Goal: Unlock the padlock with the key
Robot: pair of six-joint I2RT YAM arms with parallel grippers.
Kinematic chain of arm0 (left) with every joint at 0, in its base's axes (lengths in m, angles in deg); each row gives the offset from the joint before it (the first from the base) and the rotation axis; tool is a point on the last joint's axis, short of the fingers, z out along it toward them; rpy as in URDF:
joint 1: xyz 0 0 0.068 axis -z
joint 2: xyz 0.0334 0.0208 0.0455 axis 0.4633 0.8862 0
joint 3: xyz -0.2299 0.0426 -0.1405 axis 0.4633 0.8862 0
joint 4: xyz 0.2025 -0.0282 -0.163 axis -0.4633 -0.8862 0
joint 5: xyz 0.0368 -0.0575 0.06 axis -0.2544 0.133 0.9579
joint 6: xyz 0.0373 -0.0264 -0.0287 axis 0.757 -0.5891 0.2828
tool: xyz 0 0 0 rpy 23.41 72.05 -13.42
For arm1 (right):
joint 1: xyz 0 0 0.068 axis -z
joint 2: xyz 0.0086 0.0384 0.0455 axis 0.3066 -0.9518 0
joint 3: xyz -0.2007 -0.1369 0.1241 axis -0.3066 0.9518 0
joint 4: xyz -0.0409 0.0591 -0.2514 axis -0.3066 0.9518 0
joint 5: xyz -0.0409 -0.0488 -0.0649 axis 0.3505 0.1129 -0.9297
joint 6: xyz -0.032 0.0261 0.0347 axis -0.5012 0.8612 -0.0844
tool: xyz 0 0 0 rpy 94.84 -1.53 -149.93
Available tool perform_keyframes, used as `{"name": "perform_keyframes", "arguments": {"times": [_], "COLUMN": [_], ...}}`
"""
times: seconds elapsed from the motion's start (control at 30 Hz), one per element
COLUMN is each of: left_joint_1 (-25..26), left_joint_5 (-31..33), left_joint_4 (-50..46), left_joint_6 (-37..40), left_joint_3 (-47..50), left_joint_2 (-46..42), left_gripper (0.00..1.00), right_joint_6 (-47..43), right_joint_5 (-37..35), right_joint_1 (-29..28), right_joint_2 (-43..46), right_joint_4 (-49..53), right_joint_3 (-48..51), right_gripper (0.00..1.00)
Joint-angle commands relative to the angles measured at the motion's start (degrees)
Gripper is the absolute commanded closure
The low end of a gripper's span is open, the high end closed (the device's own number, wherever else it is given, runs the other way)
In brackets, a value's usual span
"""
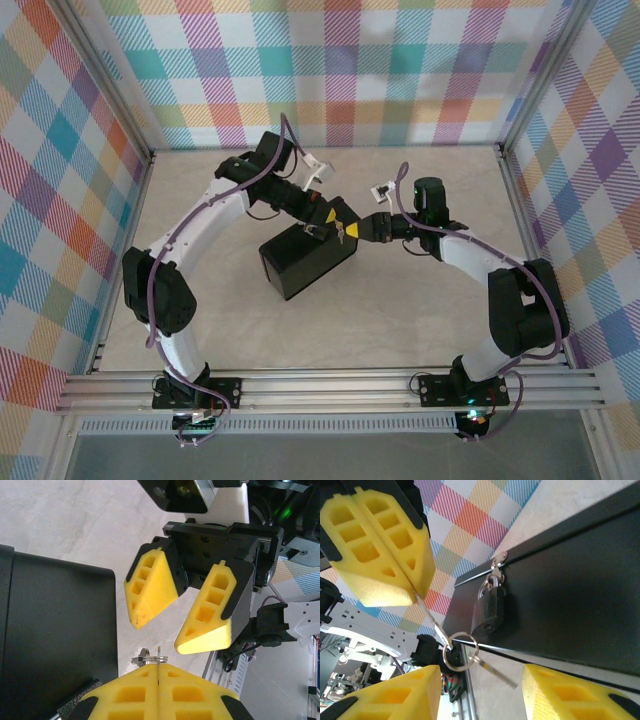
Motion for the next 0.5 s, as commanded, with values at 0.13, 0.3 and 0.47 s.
{"name": "perform_keyframes", "arguments": {"times": [0.13,0.3,0.47], "left_joint_1": [-0.28,-0.28,-0.35], "left_joint_5": [-1.93,-2.12,-2.18], "left_joint_4": [1.09,2.00,2.85], "left_joint_6": [-0.25,-0.88,-1.44], "left_joint_3": [0.23,0.36,0.40], "left_joint_2": [-2.24,-2.50,-2.89], "left_gripper": [1.00,1.00,1.00], "right_joint_6": [8.40,8.43,8.85], "right_joint_5": [-0.21,-0.03,0.18], "right_joint_1": [-0.48,-1.35,-2.20], "right_joint_2": [1.13,1.08,0.66], "right_joint_4": [-14.47,-13.90,-14.59], "right_joint_3": [1.27,0.55,1.07], "right_gripper": [0.53,0.53,0.54]}}
